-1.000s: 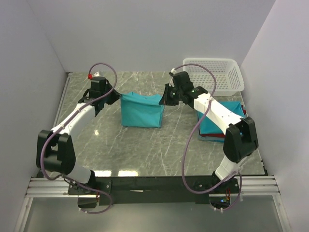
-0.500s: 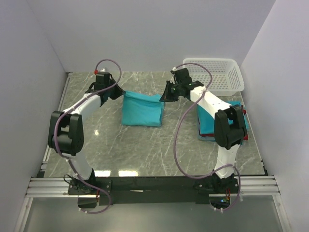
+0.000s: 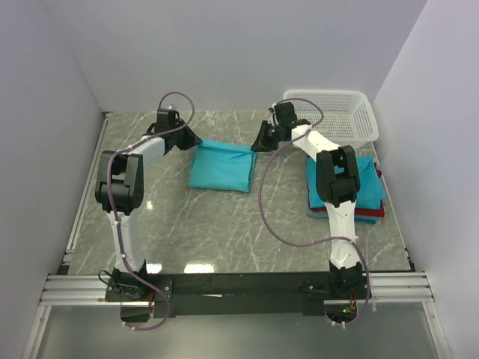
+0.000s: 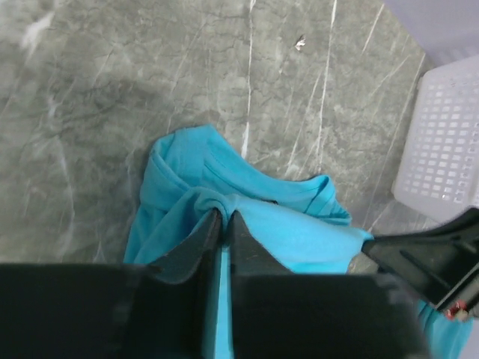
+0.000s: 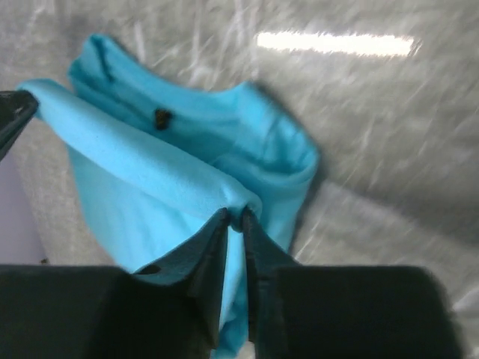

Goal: Fold and stack the t-shirts
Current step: Fold the tshirt, then neatly place the folded tshirt to the corner

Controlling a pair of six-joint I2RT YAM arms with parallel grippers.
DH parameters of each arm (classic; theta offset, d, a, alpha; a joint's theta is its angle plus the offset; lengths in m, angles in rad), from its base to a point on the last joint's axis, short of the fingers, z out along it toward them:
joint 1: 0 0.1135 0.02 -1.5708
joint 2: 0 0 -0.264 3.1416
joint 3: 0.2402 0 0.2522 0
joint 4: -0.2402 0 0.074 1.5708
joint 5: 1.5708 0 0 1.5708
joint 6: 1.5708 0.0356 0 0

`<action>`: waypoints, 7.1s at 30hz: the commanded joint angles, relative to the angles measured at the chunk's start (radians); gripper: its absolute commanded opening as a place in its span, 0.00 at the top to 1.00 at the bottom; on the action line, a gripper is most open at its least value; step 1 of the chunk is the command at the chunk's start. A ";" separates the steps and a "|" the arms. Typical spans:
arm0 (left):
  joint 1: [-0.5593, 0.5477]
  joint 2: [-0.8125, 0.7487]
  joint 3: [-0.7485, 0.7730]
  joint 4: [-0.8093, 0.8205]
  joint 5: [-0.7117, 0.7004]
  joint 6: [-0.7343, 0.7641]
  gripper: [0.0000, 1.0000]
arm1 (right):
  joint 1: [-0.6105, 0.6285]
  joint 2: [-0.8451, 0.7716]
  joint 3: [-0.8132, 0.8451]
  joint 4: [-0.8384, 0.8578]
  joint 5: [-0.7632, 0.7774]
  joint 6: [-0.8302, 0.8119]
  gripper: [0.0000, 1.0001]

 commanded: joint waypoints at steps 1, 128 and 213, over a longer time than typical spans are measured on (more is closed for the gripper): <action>0.009 0.021 0.069 0.047 0.047 0.023 0.83 | -0.022 0.050 0.111 -0.020 -0.042 -0.017 0.76; -0.142 -1.201 -0.958 -0.177 -0.520 -0.130 0.01 | 0.460 -0.629 -0.662 -0.270 1.191 -0.283 1.00; -0.128 -1.112 -0.933 -0.171 -0.493 -0.098 0.00 | -0.181 -0.830 -0.421 -0.423 1.048 -0.547 1.00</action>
